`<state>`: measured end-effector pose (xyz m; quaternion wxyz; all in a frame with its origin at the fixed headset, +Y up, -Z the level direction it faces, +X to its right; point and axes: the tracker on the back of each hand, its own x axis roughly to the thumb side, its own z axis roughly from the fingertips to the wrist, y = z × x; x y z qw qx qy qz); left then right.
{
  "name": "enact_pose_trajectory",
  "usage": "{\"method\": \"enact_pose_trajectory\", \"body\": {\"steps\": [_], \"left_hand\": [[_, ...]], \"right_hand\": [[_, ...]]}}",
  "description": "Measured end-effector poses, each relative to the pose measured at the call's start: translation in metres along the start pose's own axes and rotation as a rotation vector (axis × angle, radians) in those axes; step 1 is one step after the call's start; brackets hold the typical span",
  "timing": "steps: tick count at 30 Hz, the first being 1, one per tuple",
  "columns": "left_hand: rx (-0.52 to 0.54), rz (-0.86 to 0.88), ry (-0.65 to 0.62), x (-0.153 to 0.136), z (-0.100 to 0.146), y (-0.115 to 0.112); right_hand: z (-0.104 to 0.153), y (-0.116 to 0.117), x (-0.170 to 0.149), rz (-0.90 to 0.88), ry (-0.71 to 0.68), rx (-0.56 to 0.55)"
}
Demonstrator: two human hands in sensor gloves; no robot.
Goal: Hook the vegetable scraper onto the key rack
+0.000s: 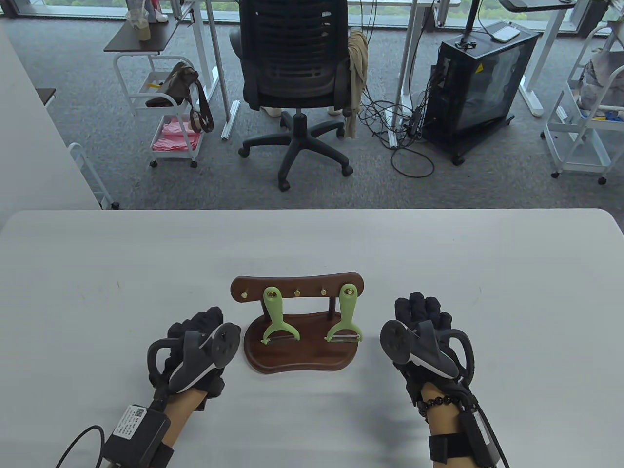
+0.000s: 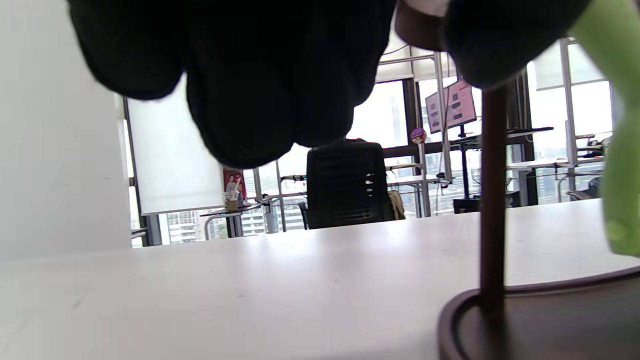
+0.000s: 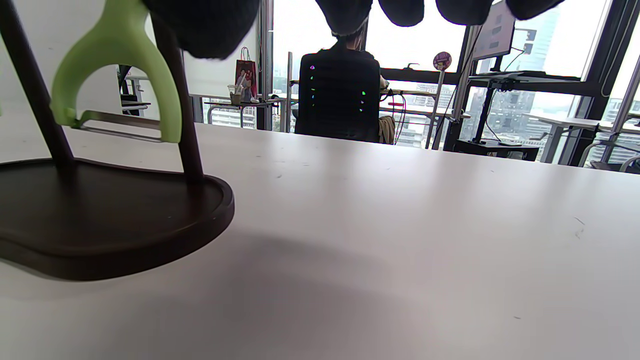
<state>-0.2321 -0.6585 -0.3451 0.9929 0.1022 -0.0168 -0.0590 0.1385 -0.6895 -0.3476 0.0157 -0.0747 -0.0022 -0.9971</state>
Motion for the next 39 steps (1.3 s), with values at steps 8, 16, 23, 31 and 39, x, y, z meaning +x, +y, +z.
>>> {"method": "enact_pose_trajectory", "body": {"steps": [8, 16, 23, 31, 39], "left_hand": [[0.035, 0.017, 0.015, -0.040, -0.014, -0.005], [0.034, -0.045, -0.098, -0.038, -0.004, -0.021], [-0.017, -0.055, -0.136, -0.036, 0.000, -0.022], [-0.006, -0.072, -0.142, -0.035, 0.000, -0.022], [-0.013, -0.066, -0.133, -0.038, 0.000, -0.022]], "right_hand": [[0.000, 0.000, 0.000, 0.010, -0.002, 0.018], [0.001, -0.001, -0.001, 0.020, 0.004, -0.004], [0.003, 0.000, -0.001, 0.029, 0.012, 0.008], [0.003, 0.001, -0.001, 0.019, 0.016, 0.036], [0.003, 0.001, 0.000, 0.014, 0.011, 0.044]]}}
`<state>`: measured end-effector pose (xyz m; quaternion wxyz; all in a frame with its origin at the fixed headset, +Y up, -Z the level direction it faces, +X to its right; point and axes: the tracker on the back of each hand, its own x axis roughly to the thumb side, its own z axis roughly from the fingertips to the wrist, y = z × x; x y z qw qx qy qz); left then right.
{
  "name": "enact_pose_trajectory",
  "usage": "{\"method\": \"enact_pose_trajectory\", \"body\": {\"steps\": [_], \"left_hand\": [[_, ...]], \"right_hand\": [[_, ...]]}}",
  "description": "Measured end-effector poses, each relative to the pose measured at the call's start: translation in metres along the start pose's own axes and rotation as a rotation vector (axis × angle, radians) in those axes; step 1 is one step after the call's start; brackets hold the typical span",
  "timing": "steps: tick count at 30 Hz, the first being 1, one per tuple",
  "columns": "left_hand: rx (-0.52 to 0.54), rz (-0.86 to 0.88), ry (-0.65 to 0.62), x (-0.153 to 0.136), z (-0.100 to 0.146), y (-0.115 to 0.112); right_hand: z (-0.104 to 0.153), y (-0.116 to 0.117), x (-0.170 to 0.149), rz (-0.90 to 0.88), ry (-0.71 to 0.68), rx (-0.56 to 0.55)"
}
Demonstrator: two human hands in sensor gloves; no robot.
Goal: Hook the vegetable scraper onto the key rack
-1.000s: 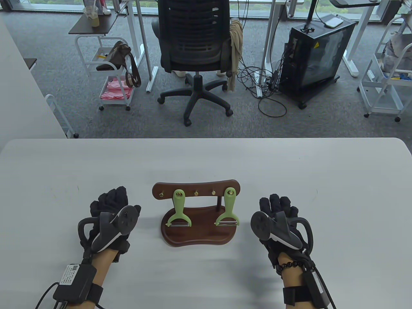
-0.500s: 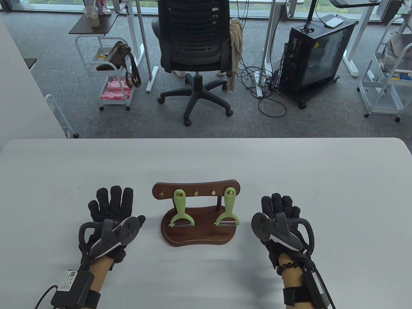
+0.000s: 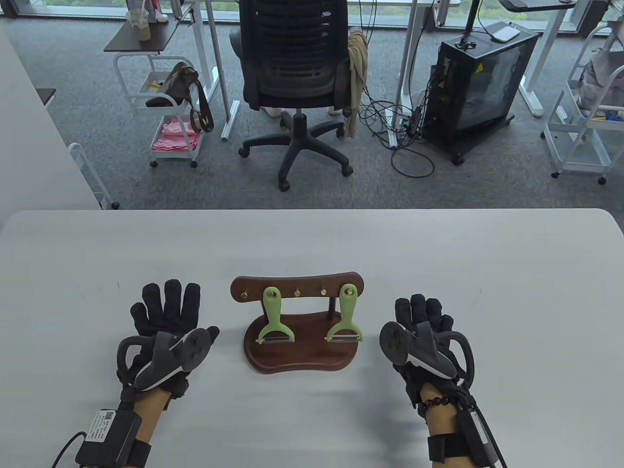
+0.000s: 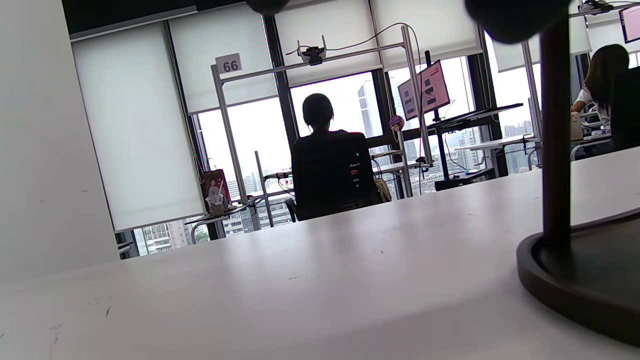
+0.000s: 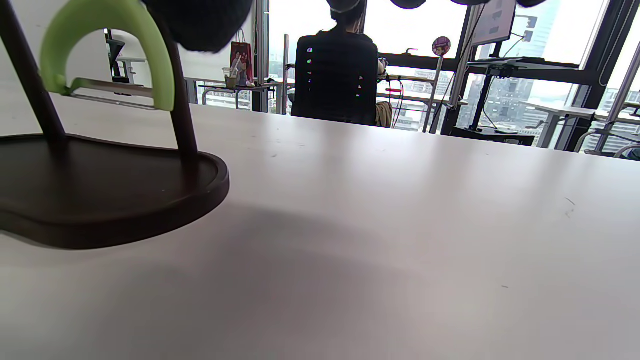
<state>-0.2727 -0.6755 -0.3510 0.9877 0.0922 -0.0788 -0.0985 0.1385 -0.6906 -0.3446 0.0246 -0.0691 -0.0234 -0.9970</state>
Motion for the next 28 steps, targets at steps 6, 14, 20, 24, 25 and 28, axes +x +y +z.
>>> {"method": "enact_pose_trajectory", "body": {"steps": [6, 14, 20, 24, 25, 28], "left_hand": [[0.000, -0.009, 0.005, -0.0007, 0.0008, -0.0018], [-0.006, -0.005, 0.016, -0.0028, 0.0019, -0.0026], [-0.006, -0.003, 0.015, -0.0030, 0.0024, -0.0032], [-0.010, 0.001, 0.006, -0.0018, 0.0024, -0.0036], [-0.010, 0.006, 0.004, -0.0014, 0.0024, -0.0033], [-0.004, 0.028, -0.003, 0.0008, 0.0027, -0.0020]], "right_hand": [[-0.0008, 0.0000, 0.0022, -0.001, -0.010, -0.004], [-0.0015, 0.0002, 0.0055, -0.003, -0.026, -0.003], [-0.0019, 0.0005, 0.0061, -0.004, -0.027, -0.005], [-0.0017, 0.0006, 0.0064, 0.000, -0.024, -0.005], [-0.0016, 0.0006, 0.0065, 0.001, -0.024, -0.005], [-0.0015, 0.0007, 0.0068, 0.002, -0.022, -0.007]]}}
